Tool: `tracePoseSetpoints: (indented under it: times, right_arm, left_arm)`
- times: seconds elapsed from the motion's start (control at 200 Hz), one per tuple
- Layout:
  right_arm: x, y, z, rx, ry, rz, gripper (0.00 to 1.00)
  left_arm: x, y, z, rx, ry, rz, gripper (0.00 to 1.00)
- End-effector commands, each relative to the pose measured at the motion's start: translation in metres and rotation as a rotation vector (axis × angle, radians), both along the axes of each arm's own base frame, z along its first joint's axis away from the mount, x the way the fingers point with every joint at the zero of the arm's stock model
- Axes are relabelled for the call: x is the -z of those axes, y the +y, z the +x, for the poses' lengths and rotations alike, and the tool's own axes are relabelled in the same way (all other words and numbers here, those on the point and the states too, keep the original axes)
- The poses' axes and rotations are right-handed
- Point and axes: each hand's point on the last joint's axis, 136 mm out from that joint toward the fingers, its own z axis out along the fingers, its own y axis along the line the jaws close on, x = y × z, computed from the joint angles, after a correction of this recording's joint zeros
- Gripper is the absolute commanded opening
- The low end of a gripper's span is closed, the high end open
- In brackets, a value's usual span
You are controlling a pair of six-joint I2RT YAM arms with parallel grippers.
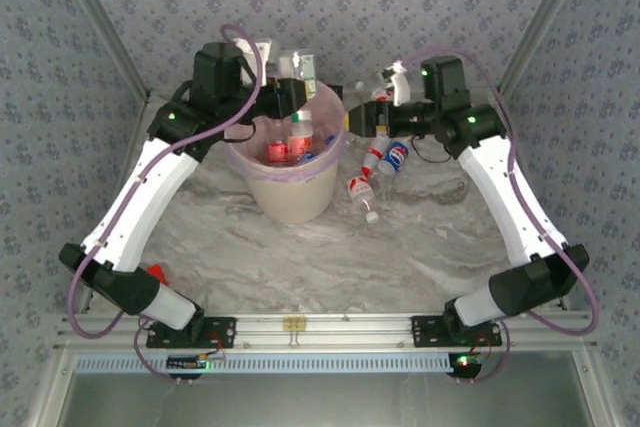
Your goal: Put the plastic bottles in the bin
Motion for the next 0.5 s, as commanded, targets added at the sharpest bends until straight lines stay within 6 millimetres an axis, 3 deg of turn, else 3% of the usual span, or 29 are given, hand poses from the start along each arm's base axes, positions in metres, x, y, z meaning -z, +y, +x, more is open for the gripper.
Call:
tracePoseSetpoints:
  times: [0.0,0.025,0.135,0.325,0.495]
  right_arm:
    - [0.008,-0.032,0.0,0.083,-0.004,-0.029,0.87]
    - [0.012,-0.038,0.0,0.097,0.006,-0.026,0.87]
    - [0.032,-0.059,0.003,0.148,0.05,-0.025,0.87]
    - [0.062,-0.09,0.005,0.226,0.126,-0.047,0.87]
    - [0.075,-0.103,0.004,0.259,0.158,-0.038,0.87]
  left_arm:
    - [0.029,0.043,0.009,-0.129,0.013,0.293,0.35]
    - [0.027,0.049,0.012,-0.154,0.005,0.329,0.34]
    - [0.053,0.067,0.023,-0.224,0.049,0.482,0.28]
    - [0.102,0.073,0.036,-0.216,0.152,0.669,0.2]
    - [0.133,0.078,0.045,-0.225,0.216,0.776,0.2]
